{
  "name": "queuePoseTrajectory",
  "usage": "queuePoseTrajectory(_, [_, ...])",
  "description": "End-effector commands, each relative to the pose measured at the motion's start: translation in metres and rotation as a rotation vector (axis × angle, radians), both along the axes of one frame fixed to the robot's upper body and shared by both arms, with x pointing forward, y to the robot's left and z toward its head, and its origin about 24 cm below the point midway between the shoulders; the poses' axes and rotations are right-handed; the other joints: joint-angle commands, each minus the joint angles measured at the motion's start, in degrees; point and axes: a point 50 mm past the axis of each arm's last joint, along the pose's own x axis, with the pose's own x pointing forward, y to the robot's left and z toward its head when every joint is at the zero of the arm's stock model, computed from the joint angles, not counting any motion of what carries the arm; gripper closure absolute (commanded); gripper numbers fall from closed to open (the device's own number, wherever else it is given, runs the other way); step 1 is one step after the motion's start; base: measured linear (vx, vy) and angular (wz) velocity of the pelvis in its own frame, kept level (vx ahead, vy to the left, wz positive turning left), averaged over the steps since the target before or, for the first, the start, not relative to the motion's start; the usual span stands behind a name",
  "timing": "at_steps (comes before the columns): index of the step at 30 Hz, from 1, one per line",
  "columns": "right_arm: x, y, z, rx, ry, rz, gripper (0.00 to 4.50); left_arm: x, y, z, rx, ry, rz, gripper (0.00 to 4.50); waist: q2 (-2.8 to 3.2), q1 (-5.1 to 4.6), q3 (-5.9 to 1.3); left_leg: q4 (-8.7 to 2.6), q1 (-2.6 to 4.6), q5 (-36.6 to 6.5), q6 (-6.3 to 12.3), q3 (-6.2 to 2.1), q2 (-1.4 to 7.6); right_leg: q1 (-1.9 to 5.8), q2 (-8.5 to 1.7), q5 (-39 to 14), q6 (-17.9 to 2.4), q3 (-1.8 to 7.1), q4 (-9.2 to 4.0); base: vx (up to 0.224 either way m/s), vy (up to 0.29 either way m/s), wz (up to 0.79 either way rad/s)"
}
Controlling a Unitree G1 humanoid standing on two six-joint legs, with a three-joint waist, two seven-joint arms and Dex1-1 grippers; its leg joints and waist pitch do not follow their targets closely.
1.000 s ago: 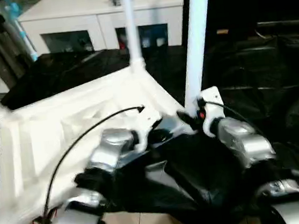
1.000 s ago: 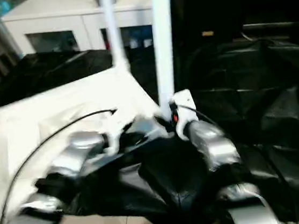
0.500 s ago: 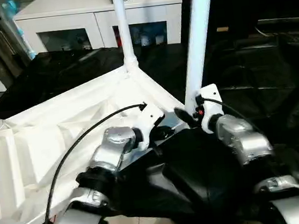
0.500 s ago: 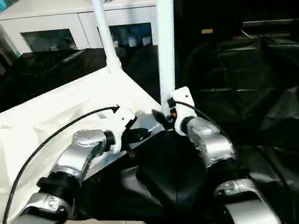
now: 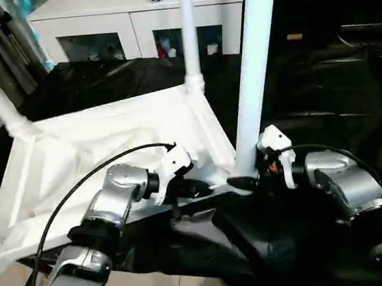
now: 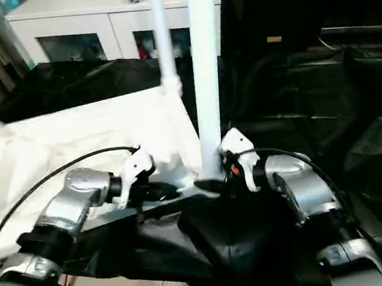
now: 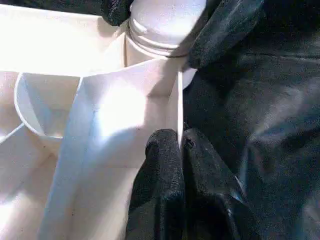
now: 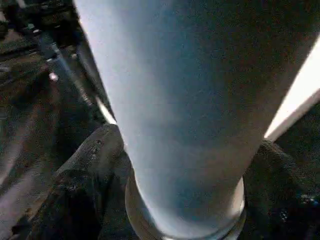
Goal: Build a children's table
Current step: Rotate leg to tighten
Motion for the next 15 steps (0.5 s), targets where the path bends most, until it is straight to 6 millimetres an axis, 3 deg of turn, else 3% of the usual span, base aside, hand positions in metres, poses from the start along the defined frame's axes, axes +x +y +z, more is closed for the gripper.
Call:
queuePoseTrajectory(1, [-0.0194, 0.0343, -0.0169, 0.025, 0.111, 0.194, 1.06, -0.007, -0.0252, 0.0058, -0.048, -0.013, -0.115, 4.5, -0.95, 0.33, -3.08, -3.8, 0.85, -9.6, 5.05, -2.58, 5.82, 2.02, -6.27, -9.46, -14.26, 3.31, -3.48, 0.0, 0.0, 0.0])
queuePoseTrajectory(4, [-0.0204, 0.0357, -0.0152, 0.052, 0.125, 0.199, 1.06, -0.0086, -0.0234, 0.0049, -0.047, -0.005, -0.125, 4.5, -0.95, 0.59, -3.13, -3.73, 0.84, -8.89, 5.18, -2.55, 5.82, 2.05, -6.35, -8.48, -14.46, 3.3, -3.42, 0.0, 0.0, 0.0])
queuePoseTrajectory(6, [-0.0216, 0.0364, -0.0146, 0.057, 0.131, 0.208, 1.37, -0.0094, -0.0228, 0.0044, -0.046, -0.001, -0.13, 4.5, -0.95, 0.69, -3.15, -3.71, 0.86, -8.77, 5.11, -2.53, 5.77, 2.02, -6.27, -8.49, -14.36, 3.28, -3.39, 0.0, 0.0, 0.0])
queuePoseTrajectory(15, [-0.0251, 0.0387, -0.0174, 0.075, 0.15, 0.198, 1.86, -0.0108, -0.0228, 0.0027, -0.048, 0.005, -0.12, 4.5, -1.03, 1.06, -3.06, -3.82, 0.97, -9.46, 4.25, -2.58, 5.75, 1.93, -6.28, -10.78, -13.58, 3.32, -3.57, 0.0, 0.0, 0.0])
